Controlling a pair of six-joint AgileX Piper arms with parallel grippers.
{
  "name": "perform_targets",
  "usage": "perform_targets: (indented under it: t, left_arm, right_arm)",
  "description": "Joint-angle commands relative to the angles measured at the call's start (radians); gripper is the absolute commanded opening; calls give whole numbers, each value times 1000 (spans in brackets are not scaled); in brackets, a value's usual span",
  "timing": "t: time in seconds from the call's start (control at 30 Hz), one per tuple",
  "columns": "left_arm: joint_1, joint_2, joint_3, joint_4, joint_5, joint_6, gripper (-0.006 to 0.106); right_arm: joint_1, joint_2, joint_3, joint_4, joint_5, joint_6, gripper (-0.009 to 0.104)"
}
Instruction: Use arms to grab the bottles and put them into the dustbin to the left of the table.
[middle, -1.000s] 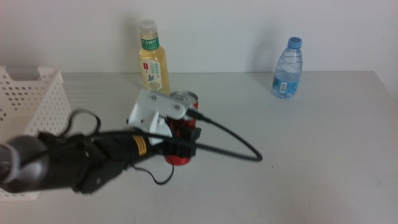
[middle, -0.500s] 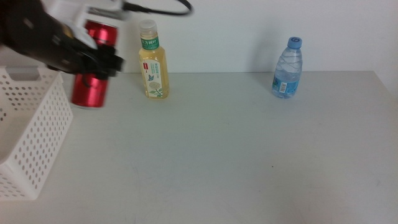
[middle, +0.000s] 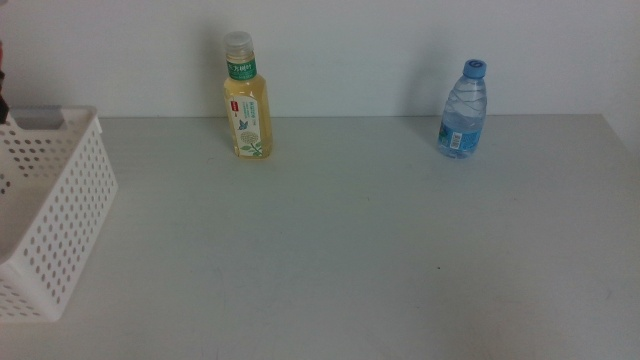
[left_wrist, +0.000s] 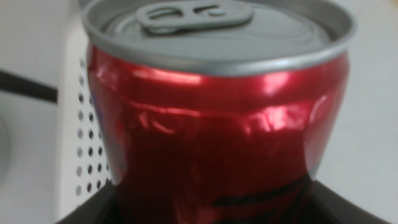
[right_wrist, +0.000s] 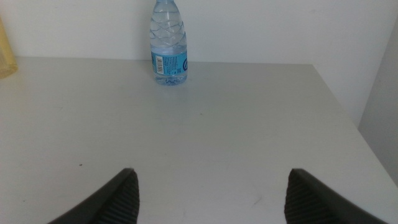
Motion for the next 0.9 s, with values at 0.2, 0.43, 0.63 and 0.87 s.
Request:
perform_targets:
  t: [0.2, 0.43, 0.63, 0.87]
  left_arm:
    - [34, 100, -42, 0, 5, 44, -1]
    - [34, 207, -42, 72, 4, 19, -1]
    - [34, 282, -42, 130, -1, -55, -1]
    - [31, 329, -41, 130, -2, -57, -1]
  right_arm:
    - [-5, 9, -10, -12, -81, -13, 59]
    - [-5, 9, -10, -12, -81, -13, 59]
    - [-5, 10, -10, -12, -81, -13, 59]
    - [-5, 10, -10, -12, -81, -13, 59]
